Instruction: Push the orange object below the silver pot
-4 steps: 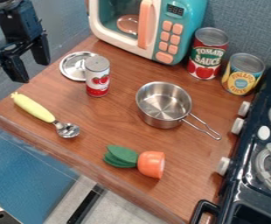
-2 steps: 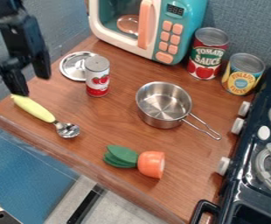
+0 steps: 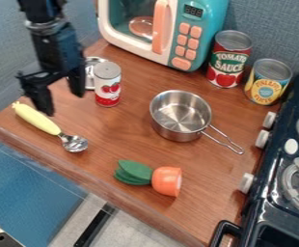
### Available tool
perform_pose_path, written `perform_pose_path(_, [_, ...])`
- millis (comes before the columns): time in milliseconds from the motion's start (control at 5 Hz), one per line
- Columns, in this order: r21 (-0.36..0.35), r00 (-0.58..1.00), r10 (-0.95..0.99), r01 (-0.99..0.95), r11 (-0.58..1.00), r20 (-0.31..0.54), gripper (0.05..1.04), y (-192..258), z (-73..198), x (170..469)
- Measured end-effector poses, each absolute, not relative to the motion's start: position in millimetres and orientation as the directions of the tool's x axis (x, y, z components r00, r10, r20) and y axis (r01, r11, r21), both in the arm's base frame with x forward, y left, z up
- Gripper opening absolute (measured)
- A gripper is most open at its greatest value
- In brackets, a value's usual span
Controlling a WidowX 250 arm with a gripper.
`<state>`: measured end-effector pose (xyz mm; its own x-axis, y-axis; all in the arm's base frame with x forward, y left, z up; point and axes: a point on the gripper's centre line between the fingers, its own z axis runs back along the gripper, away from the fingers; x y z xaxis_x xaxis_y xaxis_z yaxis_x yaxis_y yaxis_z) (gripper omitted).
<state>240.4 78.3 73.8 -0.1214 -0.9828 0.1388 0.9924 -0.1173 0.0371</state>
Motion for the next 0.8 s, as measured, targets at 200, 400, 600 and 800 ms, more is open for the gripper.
perform_pose_path(200, [0.047,-0.213,-0.969,0.977,-0.208,0.126,1.0,30.0,79.1,235.5])
perform_pose_path(400, [0.047,-0.272,-0.952,0.962,-0.268,0.138,1.0,-8.0,72.6,229.2])
perform_pose_path(600, [0.031,-0.335,-0.935,0.942,-0.333,0.116,1.0,-47.3,59.3,228.6])
perform_pose_path(800, [0.012,-0.305,-0.94,0.952,-0.307,0.15,1.0,-55.6,39.4,232.1])
